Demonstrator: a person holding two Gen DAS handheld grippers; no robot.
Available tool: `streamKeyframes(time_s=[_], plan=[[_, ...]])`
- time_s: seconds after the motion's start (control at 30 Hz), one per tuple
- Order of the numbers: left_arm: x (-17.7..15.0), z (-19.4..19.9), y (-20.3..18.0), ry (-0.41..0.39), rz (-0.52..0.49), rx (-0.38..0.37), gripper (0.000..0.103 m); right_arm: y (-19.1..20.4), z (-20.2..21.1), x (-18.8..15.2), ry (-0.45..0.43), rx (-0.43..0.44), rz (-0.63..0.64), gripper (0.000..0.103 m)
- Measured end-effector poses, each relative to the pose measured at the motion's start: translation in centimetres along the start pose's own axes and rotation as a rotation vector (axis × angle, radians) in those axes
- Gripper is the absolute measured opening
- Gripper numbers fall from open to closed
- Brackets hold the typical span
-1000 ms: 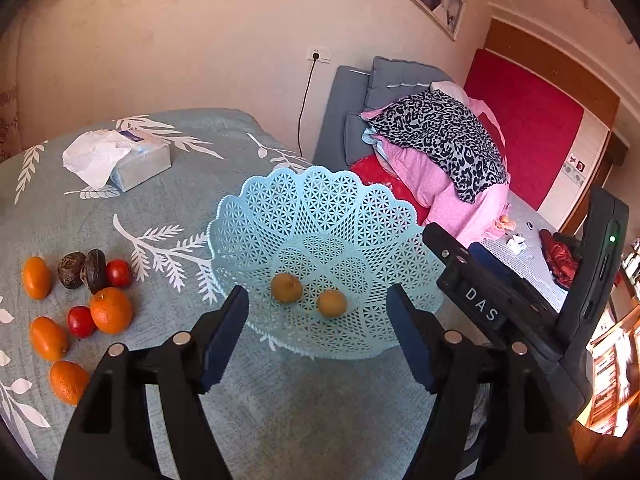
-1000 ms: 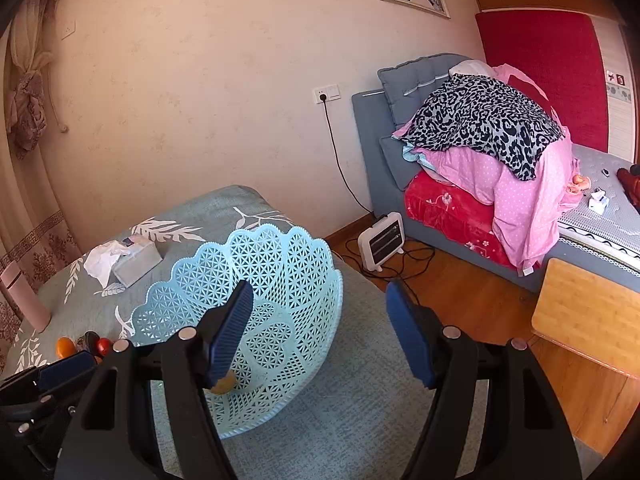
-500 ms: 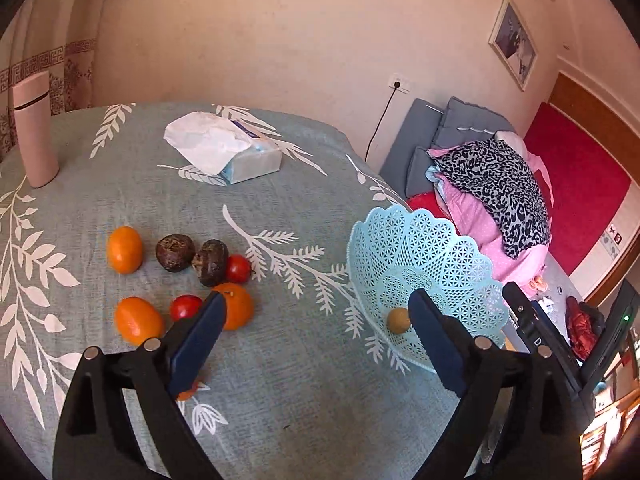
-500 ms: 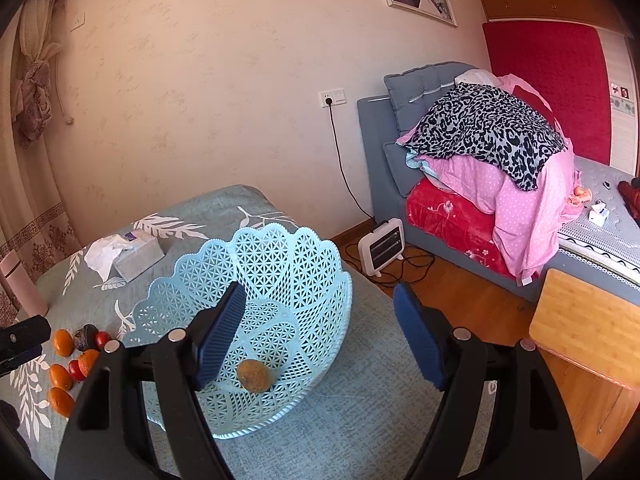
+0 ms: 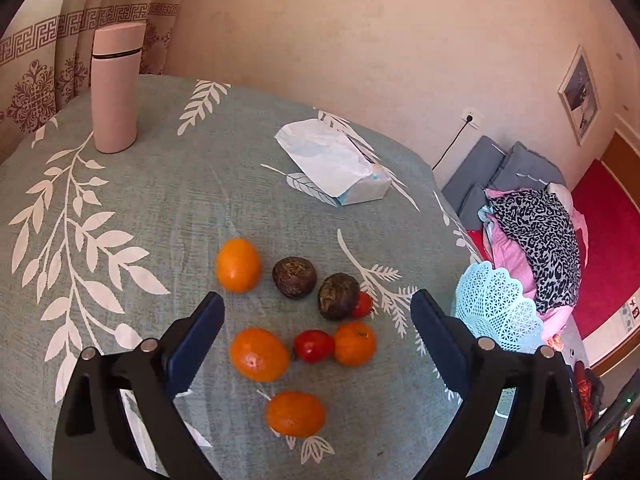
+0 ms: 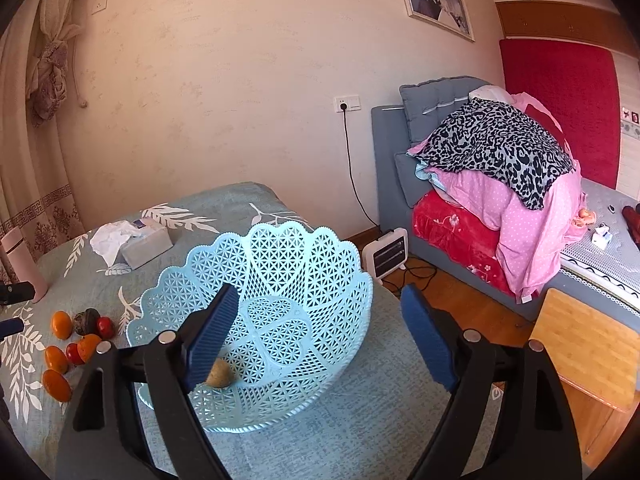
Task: Organize fruits
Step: 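Move the left tool to the oranges and grasp a large orange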
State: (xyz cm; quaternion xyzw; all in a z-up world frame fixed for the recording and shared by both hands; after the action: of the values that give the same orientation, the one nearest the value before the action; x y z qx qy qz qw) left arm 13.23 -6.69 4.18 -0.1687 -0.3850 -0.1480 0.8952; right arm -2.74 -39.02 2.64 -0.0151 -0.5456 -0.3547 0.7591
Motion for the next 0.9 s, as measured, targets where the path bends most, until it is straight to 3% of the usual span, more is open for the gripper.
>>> streamKeyframes(time_s=[0.13,0.37,0.77,0.9], plan=[[0.5,-1.7,2.2,0.045,0.004,0.068,0.093,0.3,0.0,-0.1,-0.001,0.004,0.016,0.085],[0.5,-5.2,4.7,0.109,0.024,0.106,0.09,0.6,-0.1,-0.3,0.004,0.003,0.029,0.085],[0.0,-8.8,5.2,0.173,0.041,0.068,0.061,1.1,-0.2,-0.7,0.003,-0.004,0.06,0.085],[-0.1,-8.6,5.1,0.16,0.04,0.056,0.043,1.6,0.0,-0.9,-0.01,0.0,0.091,0.085]])
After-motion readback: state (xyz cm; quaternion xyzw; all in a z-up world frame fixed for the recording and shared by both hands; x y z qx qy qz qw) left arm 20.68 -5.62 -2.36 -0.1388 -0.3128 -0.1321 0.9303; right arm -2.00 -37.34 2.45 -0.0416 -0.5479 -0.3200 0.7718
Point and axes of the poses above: each gripper's, at about its wrist camera, not at the fingertips, and z roughly against the way its jaws point, y to its left, x to its top, the point moved 6 cm from there along -z, roughly the way its jaws point, and after that the axes turned 15 degrees about -z, right-handed, at the moved point
